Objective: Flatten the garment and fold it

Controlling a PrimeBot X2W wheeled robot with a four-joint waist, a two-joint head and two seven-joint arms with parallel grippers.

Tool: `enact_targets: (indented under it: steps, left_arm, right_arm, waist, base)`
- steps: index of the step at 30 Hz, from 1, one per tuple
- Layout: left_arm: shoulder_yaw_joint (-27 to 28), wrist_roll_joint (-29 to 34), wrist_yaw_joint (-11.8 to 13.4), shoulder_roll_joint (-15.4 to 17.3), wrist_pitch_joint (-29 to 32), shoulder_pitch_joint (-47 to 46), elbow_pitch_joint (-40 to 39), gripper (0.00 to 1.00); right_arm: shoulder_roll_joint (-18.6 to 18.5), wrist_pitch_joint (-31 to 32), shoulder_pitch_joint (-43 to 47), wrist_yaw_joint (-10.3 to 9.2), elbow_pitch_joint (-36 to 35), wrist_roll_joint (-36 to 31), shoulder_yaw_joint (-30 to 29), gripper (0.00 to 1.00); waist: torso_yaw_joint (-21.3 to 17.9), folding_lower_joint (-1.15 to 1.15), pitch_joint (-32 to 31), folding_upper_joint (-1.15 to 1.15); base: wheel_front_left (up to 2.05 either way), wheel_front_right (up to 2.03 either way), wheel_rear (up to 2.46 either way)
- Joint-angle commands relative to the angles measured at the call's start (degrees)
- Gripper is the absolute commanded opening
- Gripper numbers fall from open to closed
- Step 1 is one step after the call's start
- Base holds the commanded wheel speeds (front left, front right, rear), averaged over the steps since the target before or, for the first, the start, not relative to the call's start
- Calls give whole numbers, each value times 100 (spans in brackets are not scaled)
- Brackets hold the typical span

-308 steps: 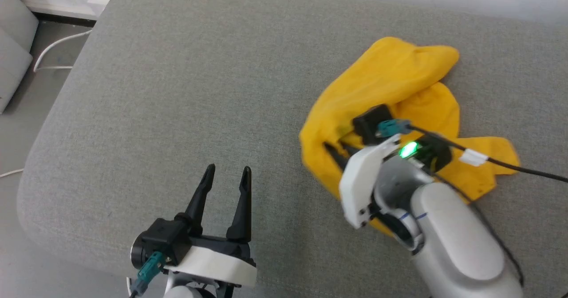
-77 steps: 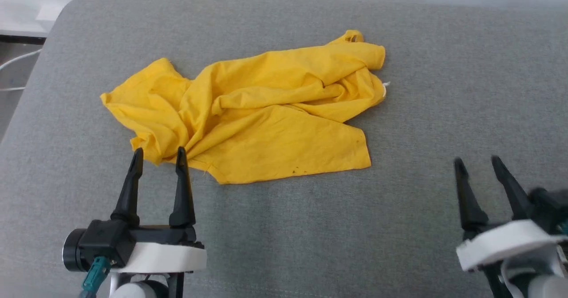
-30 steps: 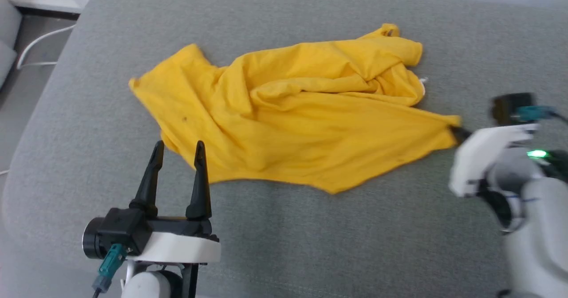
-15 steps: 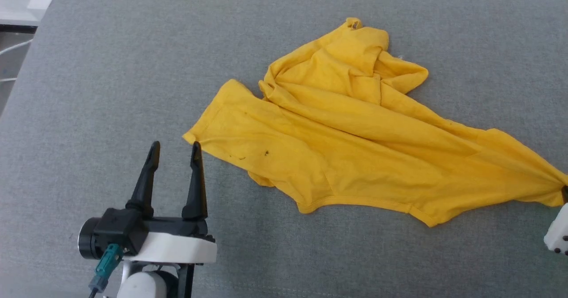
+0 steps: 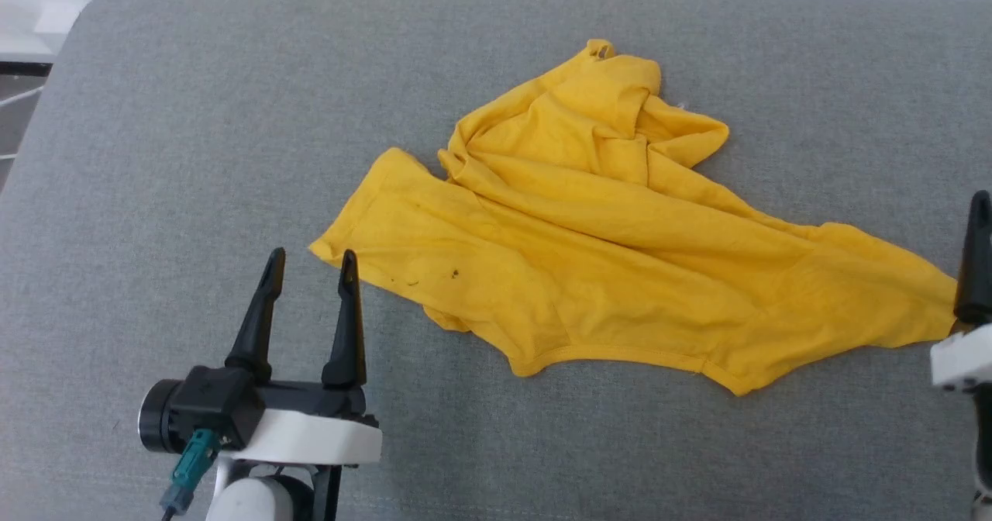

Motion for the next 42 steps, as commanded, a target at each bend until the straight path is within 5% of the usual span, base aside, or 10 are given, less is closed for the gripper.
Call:
enact_targets:
  steps: [1, 10, 21, 34, 42]
  left_arm:
    - [-13, 66, -11, -19, -27, 69, -34, 100]
    - [39, 46, 7, -19, -27, 242, -121, 100]
    - [167, 191, -152, 212, 36, -88, 309, 100]
    - [317, -174, -388, 927, 2731, -1640, 1557, 100]
    - [155, -530, -554, 1218, 3839, -2363, 2204, 100]
  right_arm:
    - [27, -206, 238, -11, -110, 113, 141, 100]
    - [32, -1352, 1275, -11, -330, 555, 928, 100]
    - [33, -1559, 1475, -11, -263, 852, 1293, 100]
    - [33, -1561, 1347, -11, -251, 888, 1322, 100]
    - [33, -1561, 1279, -11, -249, 877, 1322, 100]
  waist:
    - [-18, 0, -31, 0]
    - [-170, 0, -126, 0]
    - [-453, 0, -39, 0]
    - [-562, 0, 320, 0]
    - [-561, 0, 573, 0]
  base:
    - [0, 0, 0]
    - [0, 0, 0]
    - [0, 0, 0]
    - [0, 0, 0]
    - [0, 0, 0]
